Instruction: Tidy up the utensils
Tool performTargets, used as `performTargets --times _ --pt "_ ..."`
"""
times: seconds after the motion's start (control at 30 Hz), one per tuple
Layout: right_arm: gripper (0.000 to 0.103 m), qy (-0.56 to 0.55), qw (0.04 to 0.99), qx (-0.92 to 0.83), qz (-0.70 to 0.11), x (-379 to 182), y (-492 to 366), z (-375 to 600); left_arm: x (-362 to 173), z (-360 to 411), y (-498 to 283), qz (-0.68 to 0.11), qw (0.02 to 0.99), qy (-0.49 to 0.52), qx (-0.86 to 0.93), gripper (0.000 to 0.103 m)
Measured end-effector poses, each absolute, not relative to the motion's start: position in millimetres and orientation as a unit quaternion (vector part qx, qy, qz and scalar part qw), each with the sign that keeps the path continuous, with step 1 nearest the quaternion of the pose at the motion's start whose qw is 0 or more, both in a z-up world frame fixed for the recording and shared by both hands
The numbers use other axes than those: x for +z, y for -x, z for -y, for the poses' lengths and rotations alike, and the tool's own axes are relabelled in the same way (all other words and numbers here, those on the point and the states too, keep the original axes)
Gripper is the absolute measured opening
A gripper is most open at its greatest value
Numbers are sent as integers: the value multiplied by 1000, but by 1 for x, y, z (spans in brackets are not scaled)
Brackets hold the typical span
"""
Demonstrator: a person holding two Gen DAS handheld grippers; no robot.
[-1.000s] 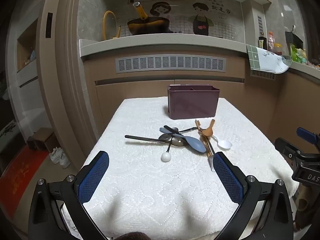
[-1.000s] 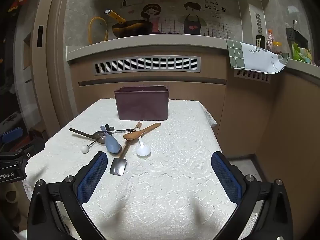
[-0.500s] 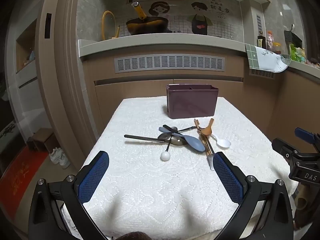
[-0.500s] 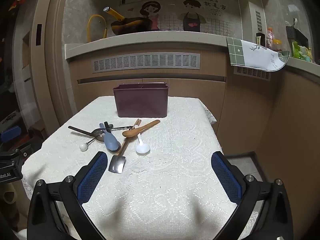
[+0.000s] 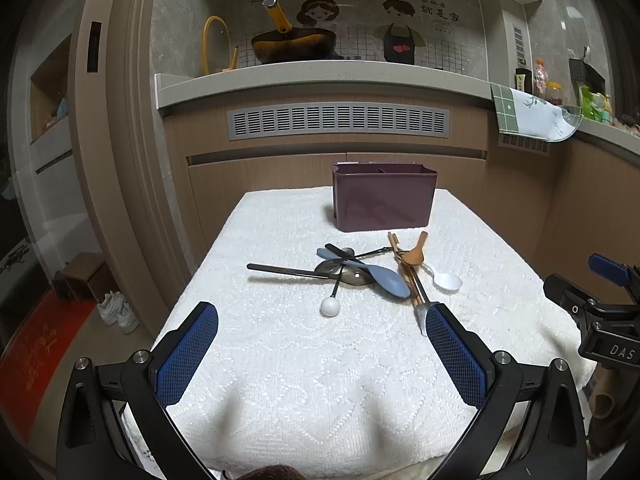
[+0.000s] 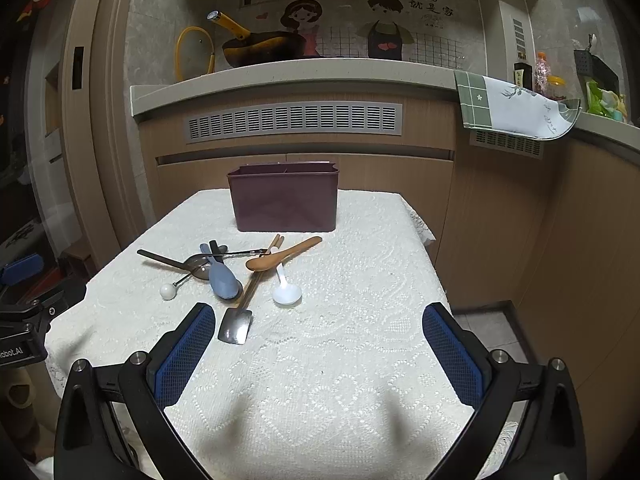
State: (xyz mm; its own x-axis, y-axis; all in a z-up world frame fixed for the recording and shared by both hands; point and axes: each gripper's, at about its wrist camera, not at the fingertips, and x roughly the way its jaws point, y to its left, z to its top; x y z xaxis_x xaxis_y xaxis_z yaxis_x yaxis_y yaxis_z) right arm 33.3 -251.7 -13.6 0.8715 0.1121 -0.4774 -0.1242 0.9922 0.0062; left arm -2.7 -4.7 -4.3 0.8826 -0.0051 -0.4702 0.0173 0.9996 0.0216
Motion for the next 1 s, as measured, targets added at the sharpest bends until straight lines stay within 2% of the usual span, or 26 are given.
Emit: performTargets --times 1.0 --pt "103 11 966 62 -251 -16 -36 251 -9 5 -3 -255 967 -18 -9 103"
